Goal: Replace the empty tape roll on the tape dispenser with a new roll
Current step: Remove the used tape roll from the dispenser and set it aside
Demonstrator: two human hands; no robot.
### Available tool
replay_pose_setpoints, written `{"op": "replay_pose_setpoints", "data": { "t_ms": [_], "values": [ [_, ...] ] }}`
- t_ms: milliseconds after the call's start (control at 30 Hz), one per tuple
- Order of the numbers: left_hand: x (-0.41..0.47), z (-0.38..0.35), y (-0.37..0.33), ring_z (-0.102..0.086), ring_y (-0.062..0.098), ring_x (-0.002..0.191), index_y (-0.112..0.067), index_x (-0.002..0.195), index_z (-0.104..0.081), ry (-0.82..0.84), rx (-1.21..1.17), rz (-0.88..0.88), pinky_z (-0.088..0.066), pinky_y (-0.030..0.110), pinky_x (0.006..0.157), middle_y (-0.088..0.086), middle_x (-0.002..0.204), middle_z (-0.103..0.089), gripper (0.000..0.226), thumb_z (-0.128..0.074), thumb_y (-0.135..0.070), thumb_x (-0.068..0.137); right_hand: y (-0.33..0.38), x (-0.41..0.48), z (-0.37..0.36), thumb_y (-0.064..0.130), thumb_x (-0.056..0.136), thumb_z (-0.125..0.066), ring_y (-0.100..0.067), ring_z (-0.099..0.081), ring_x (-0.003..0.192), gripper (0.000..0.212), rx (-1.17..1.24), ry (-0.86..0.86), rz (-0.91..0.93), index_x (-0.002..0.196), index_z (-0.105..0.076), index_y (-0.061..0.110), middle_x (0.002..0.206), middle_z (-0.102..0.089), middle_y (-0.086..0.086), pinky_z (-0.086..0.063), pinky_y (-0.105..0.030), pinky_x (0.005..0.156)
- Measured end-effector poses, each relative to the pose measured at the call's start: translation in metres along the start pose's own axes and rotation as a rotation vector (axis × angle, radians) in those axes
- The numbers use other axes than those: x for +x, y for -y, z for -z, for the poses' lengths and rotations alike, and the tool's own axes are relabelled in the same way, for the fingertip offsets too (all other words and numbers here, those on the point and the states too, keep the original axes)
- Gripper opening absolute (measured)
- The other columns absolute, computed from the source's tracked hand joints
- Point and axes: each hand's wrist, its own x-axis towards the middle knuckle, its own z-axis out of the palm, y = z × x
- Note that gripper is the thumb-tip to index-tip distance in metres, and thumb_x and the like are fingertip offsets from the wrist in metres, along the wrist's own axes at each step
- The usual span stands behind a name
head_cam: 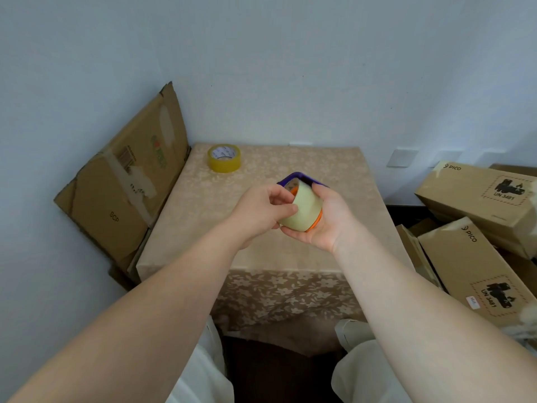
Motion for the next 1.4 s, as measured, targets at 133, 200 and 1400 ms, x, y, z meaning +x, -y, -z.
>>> {"op": "replay_pose_setpoints", "data": {
  "t_ms": [133, 200, 1400],
  "values": [
    [-0.004, 0.000, -0.005, -0.061, 0.014, 0.089, -0.017, 0.083, -0.065, -0.038, -0.056, 0.024, -0.055, 0.037, 0.082, -0.002, 0.088, -0.065, 0.011, -0.068, -0.027, 0.082, 0.002, -0.004, 0.004, 0.042, 0.094, -0.042, -0.032, -0.065, 0.093, 0.036, 0.049, 0.015, 0.043, 0.105, -0.062, 0.014, 0.100, -0.069, -0.014, -0.047, -0.050, 0.092],
    [-0.006, -0.002, -0.007, -0.062, 0.013, 0.097, -0.014, 0.091, -0.066, -0.035, -0.078, 0.056, -0.055, 0.037, 0.085, -0.004, 0.097, -0.067, 0.023, -0.067, -0.035, 0.082, 0.002, -0.005, 0.005, 0.044, 0.094, -0.043, -0.032, -0.065, 0.094, 0.038, 0.082, 0.029, 0.079, 0.106, -0.063, 0.015, 0.100, -0.070, -0.013, -0.049, -0.049, 0.089],
    [0.012, 0.004, -0.009, -0.065, 0.022, 0.086, -0.030, 0.073, -0.060, -0.459, -0.099, 0.044, -0.056, 0.046, 0.084, -0.004, 0.083, -0.065, 0.009, -0.061, -0.028, 0.082, 0.008, -0.006, 0.003, 0.031, 0.095, -0.050, -0.020, -0.063, 0.096, 0.023, -0.029, 0.222, 0.265, 0.111, -0.062, 0.022, 0.104, -0.069, -0.001, -0.047, -0.038, 0.092]
  ]
}}
